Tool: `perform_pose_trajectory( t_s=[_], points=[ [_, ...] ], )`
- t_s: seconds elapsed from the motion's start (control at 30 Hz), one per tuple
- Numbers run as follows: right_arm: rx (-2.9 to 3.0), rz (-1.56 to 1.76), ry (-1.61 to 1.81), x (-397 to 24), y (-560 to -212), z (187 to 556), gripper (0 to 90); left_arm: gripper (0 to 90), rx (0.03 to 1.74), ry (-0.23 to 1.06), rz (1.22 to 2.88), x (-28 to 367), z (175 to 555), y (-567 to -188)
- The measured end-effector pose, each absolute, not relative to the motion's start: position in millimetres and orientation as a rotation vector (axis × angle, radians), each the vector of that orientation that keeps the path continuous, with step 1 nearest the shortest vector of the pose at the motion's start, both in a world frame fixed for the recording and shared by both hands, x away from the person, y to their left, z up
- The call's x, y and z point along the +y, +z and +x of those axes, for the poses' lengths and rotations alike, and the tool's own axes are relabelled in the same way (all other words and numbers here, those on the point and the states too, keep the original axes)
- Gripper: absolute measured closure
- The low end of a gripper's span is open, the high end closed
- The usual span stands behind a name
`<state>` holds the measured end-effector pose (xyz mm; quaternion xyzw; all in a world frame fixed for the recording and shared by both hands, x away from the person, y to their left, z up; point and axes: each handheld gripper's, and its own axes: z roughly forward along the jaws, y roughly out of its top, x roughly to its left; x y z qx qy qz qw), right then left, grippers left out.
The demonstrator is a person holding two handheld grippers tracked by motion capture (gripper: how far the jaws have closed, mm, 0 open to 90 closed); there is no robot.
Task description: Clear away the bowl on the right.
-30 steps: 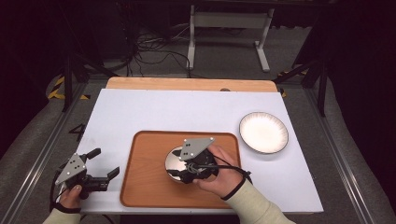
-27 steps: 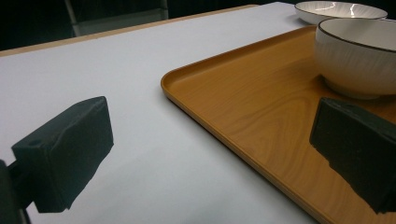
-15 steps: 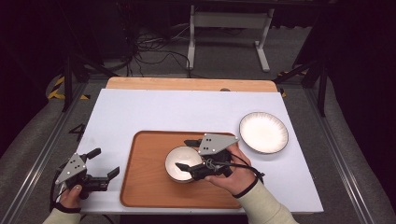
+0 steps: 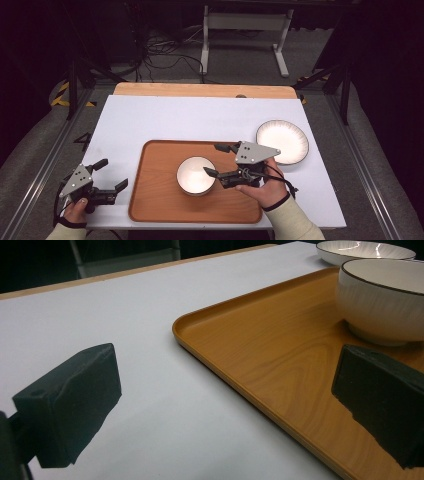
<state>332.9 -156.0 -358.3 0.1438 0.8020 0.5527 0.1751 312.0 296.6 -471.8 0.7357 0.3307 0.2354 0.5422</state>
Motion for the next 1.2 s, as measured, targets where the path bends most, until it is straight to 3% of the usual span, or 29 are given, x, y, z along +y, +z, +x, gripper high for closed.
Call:
perform_pose_trajectory(
  t_s=[0.33,1.2],
  points=[
    [2.202,0.466,1.605,-187.1,-365.0,336.3,29.2,0.3,0.789,0.556,1.745,296.6,312.2,-471.8],
    [1.972,0.662,1.647,-279.6,-384.6,331.0,16.6,0.3,0.788,0.560,1.748,296.4,312.1,-471.7]
  ],
)
